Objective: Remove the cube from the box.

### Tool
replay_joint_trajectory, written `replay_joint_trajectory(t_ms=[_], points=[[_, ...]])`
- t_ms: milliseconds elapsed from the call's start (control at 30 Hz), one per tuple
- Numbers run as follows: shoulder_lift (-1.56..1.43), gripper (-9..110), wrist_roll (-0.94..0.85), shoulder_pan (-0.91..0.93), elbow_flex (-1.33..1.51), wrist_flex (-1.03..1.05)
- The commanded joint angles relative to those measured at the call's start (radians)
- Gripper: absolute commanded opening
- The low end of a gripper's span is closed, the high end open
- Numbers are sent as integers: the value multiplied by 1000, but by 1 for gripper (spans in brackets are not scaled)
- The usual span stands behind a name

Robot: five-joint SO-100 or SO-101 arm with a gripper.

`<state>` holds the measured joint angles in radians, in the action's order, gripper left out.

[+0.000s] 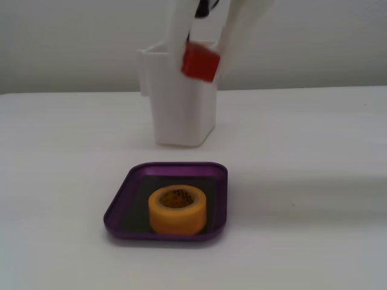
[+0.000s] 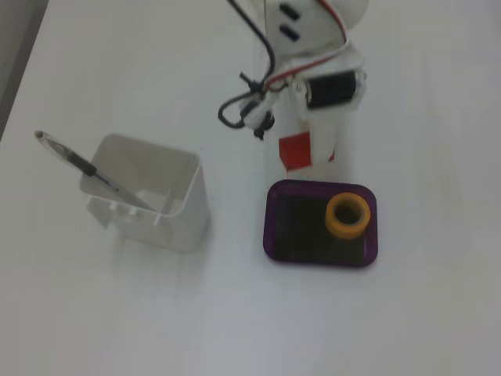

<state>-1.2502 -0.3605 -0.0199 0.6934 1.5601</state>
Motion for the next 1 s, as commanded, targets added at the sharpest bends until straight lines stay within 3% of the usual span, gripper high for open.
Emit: replay_joint_trajectory(t_ms=[0, 233, 633, 967], points=[[-189, -1, 75, 3, -49, 86], [-383, -1, 213, 0, 265, 110], [-614, -1, 218, 12, 1147, -431], [-606, 0, 213, 3, 1362, -607]])
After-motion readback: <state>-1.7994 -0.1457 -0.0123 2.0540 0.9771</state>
